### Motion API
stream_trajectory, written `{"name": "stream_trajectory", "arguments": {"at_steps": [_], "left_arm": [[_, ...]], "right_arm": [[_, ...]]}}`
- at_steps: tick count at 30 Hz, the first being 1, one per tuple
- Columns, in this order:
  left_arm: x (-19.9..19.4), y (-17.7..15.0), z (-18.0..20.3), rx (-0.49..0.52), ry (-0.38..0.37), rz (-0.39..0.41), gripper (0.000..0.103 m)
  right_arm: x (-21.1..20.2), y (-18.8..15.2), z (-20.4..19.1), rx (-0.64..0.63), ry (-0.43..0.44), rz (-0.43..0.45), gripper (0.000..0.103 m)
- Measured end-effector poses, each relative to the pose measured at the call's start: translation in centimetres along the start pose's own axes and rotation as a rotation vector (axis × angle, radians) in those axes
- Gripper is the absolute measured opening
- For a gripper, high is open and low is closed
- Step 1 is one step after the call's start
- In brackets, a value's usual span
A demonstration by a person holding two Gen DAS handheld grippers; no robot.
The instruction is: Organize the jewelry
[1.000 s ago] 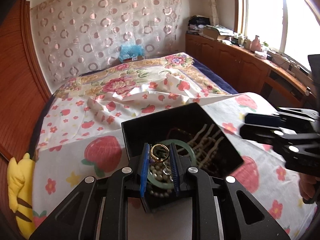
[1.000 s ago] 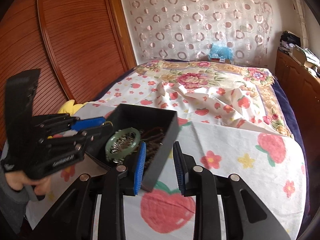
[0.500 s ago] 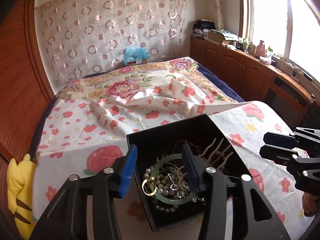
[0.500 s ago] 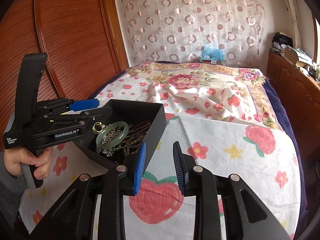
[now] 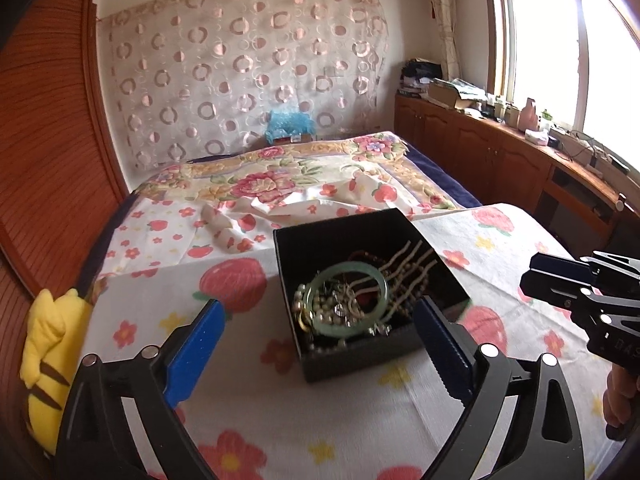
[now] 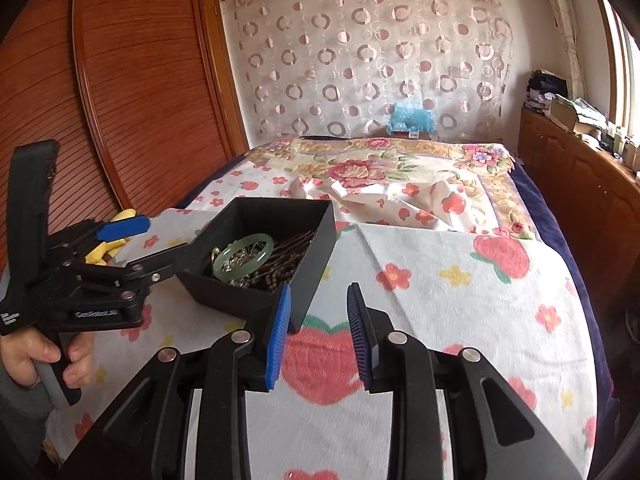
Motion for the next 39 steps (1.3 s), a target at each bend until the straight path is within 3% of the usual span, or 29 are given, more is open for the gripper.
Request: {"name": "stream_trajectory", "arguments": {"at_steps": [3,9,15,17,19,24,39], "left_arm": [[-1.4,-0.7,0.1,-0.016,0.006,0.000,0.094],[-4.7,-1.5,0.4,-0.047,0.014,0.034,0.095],[-7.7,-1.7,0.2,-0.060,0.057,0.061,0.095],[-8.4,-1.7,0.3,-0.066,0.062,0.064,0.095],[-8.9,-1.8,0.4,-0.072,0.063,0.067,0.095],[-9.9,-2.0,1.0,-0.068,0.077,0.073,0.095],[-11.6,-2.4,1.7,-0.073,0.072,0.089,0.095]], "right_arm": [[-1.1,-0.6,-0.2,-0.001,-0.019,0.021,0.053],[-4.1,-1.2,-0.5,0.017,-0.026,0.072,0.060],[-7.9,-1.0,-1.4,0.015,-0.037,0.136,0.081],[-8.8,-0.9,-1.9,-0.006,-0.054,0.167,0.094],[-9.5,-0.9,-2.3,-0.025,-0.077,0.195,0.101],[-10.3,-1.2,-2.6,-0.034,-0.116,0.229,0.101],[-10.2,-1.7,-2.5,-0.008,-0.098,0.218,0.101]]}}
Point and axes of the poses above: each gripper's, at about its wrist camera, not at the fingertips, and x roughly the way its jaws point, z to its right, y to its top, the point moved 5 cm from there along x, roughly the way its jaws point, and after that the axes turned 14 degrees about x, right-handed, at the moved point
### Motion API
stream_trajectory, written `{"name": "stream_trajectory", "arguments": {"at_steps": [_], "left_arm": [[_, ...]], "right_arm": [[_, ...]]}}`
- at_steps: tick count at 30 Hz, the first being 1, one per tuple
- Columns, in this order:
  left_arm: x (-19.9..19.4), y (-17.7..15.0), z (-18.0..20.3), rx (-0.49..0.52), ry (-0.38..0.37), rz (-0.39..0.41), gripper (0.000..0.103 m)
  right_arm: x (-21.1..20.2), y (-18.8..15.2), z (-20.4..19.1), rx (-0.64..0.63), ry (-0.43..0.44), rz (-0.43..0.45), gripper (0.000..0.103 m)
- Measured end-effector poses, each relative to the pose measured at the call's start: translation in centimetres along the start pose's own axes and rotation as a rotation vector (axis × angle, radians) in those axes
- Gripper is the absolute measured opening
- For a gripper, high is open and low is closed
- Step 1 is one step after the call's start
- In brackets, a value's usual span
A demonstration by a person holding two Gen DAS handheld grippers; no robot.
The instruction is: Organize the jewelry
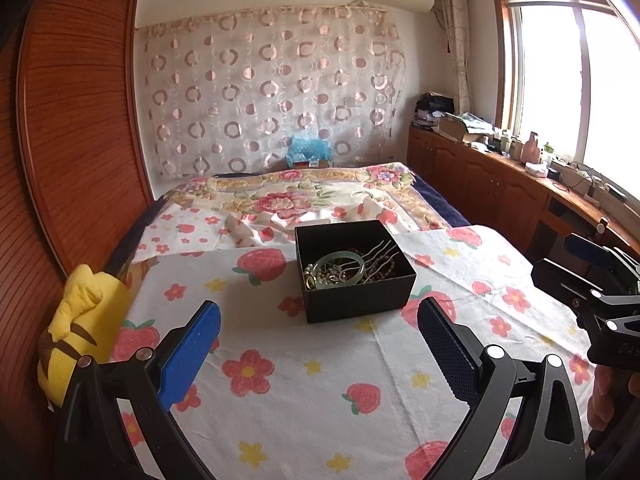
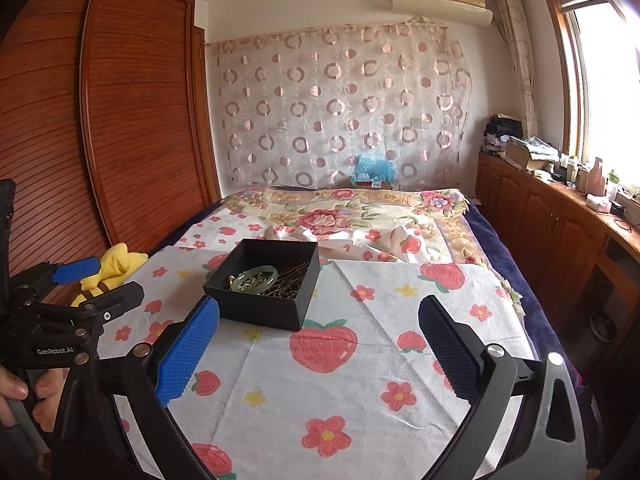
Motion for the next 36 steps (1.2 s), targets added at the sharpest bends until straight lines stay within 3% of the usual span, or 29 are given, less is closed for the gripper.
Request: {"name": "stream_trajectory", "arguments": {"at_steps": [36], "left_arm": [[-0.7,1.4,0.8,-0.003,-0.003,0.014,0.095]], "right_arm": [[0.2,-0.4,-0.4,0.012,0.006,0.001,0.101]]}}
Point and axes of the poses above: each gripper's, at about its wrist camera, not at the fingertips, and x roughly the way its jaws point, z to its right, y to its top, the point moved 5 cm from there along x, roughly the way its jaws point, and after that the axes turned 14 degrees about x, right-handed, at the moved point
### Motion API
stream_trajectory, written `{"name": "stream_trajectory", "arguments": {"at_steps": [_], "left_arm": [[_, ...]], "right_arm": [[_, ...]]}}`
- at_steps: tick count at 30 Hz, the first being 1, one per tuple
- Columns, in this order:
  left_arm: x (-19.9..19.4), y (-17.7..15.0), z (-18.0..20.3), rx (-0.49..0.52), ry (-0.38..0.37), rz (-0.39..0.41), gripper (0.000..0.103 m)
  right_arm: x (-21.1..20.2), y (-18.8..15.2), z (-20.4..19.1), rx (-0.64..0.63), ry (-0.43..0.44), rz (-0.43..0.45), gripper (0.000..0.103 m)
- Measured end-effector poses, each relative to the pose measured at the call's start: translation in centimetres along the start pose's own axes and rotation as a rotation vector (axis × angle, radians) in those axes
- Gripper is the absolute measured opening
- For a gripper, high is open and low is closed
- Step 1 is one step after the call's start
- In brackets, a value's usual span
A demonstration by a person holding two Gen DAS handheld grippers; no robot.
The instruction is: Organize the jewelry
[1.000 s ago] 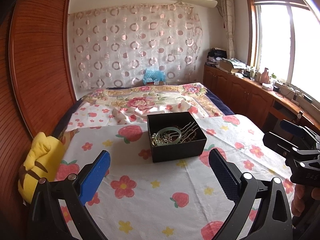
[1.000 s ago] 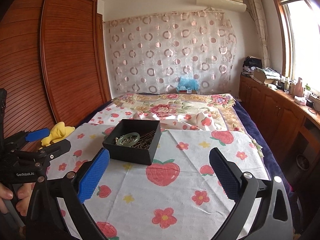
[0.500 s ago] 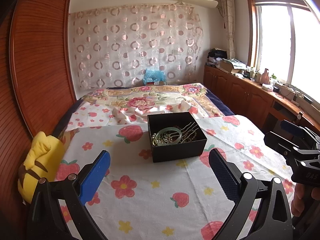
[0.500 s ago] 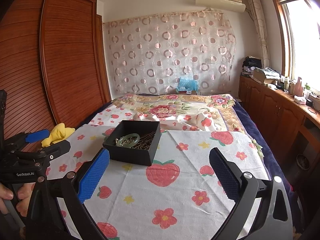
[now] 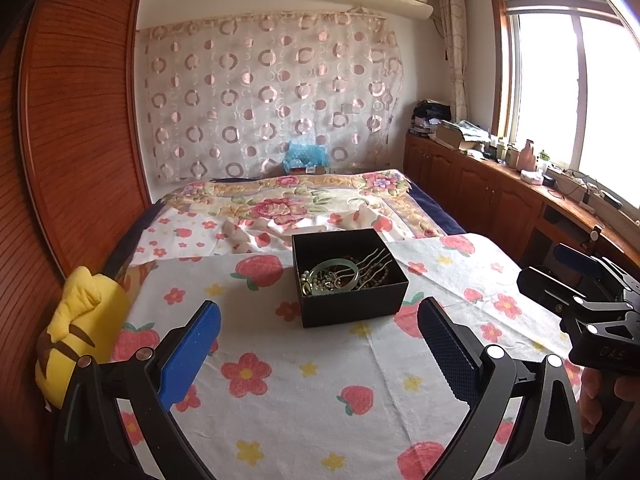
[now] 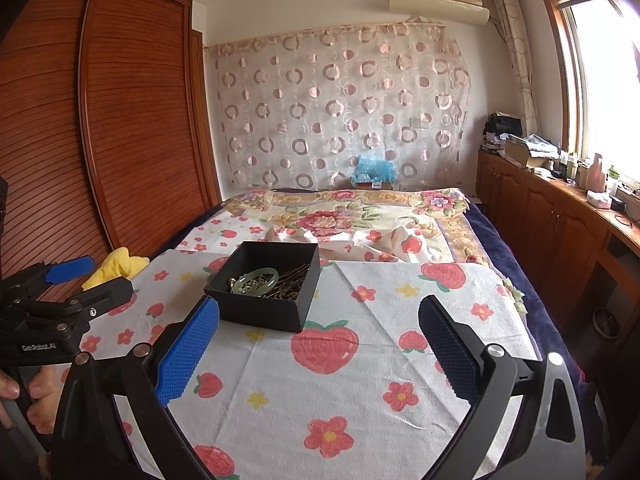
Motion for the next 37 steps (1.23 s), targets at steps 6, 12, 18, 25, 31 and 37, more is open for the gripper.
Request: {"name": "stream_trajectory", "arguments": {"at_steps": [6,12,18,25,31,37], "left_arm": [[-0.17,0.00,0.03,-0.002,-0.001,0.002,0.095],[-0.29,0.12,0.07,0.000,-0.002,0.005,0.095],[-0.28,0.14,0.13,0.000,-0.003,0.004,0.095],[-0.29,0.06,0.12,-0.003,-0.003,0.005,0.095],[-0.35,0.14,0.23,0.000,0.000,0.005,0.095],[-0.37,0.05,0.13,-0.002,0.004,0.004,0.095]], "right_arm": [[-0.01,-0.03,-0.11,0.000,0.001,0.002,0.101],[-0.02,-0.01,0.08,0.002,0.001,0.002,0.101],[0.01,-0.10,-0.03,0.001,0.003,0.002,0.101],[0.03,-0.09,0.04,0.001,0.002,0.002,0.101],[0.02,-0.11,0.11,0.003,0.002,0.001,0.101],[0.00,-0.10,0.15,0.003,0.002,0.003,0.101]]}}
Point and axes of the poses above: each gripper's, at about its wrist camera, not at the fingertips, and x roughly the way its jaws point, z to its right, y to its top, the point moved 5 cm from there along x, roughly the way its jaws point, and after that the axes turned 14 degrees about x, right-handed, at the moved point
